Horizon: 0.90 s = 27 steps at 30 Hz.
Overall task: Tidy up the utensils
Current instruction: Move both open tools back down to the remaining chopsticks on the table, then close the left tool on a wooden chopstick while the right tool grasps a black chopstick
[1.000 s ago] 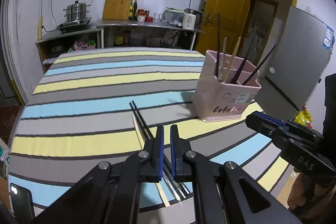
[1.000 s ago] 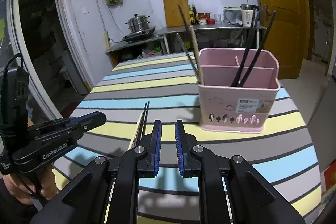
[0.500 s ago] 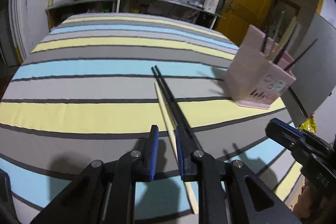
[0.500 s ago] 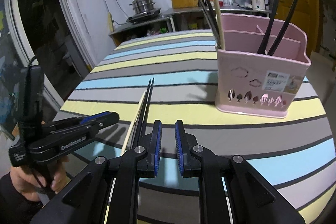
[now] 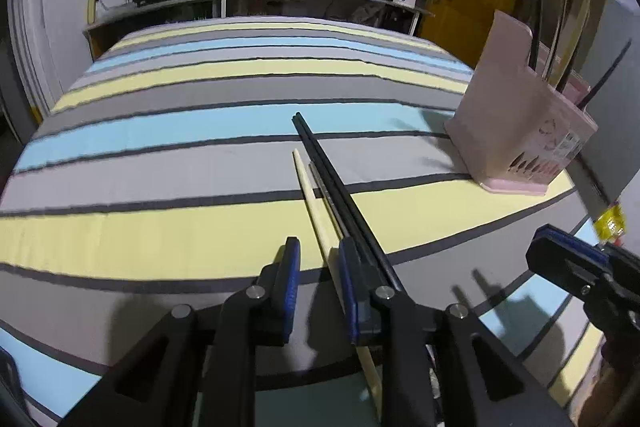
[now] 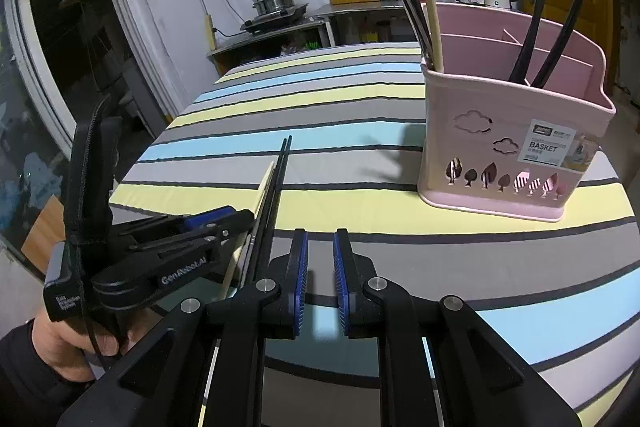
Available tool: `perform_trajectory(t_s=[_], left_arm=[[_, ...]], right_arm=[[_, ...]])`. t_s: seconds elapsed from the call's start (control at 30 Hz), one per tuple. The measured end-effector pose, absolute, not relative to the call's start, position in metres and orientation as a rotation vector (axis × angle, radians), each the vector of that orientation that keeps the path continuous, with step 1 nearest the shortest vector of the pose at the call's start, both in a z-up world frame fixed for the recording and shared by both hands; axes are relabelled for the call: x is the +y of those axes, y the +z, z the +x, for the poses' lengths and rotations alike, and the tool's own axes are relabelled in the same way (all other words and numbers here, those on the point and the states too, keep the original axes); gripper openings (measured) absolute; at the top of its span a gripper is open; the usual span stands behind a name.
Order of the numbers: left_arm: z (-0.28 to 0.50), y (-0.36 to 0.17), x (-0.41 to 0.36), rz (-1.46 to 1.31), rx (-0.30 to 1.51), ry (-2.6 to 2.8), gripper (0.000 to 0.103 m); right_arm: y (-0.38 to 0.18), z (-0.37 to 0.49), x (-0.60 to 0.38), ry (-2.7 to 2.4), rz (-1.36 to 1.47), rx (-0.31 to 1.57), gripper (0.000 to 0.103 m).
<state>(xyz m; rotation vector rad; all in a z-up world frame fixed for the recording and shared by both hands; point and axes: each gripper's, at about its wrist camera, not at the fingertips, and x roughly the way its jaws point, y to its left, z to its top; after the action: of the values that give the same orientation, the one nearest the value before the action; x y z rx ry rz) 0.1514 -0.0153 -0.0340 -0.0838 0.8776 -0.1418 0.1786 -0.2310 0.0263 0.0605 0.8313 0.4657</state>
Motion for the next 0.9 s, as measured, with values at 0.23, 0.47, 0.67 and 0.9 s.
perform_trajectory(t_s=[0.23, 0.47, 0.67, 0.9], left_arm=[[0.153, -0.034, -0.004, -0.071, 0.883, -0.122, 0.012], [0.145, -0.034, 0.029, -0.094, 0.892, -0.078, 0.010], [0.144, -0.034, 0.049, -0.138, 0.906, -0.077, 0.010], [0.151, -0.031, 0.055, -0.183, 0.898, -0.093, 0.010]], right_arm=[[0.025, 0.177, -0.227, 0.475, 0.055, 0.836, 0.013], [0.018, 0.188, -0.217, 0.489, 0.053, 0.851, 0.014], [0.006, 0.211, -0.186, 0.538, 0.036, 0.882, 0.014], [-0.014, 0.240, -0.161, 0.545, 0.004, 0.937, 0.014]])
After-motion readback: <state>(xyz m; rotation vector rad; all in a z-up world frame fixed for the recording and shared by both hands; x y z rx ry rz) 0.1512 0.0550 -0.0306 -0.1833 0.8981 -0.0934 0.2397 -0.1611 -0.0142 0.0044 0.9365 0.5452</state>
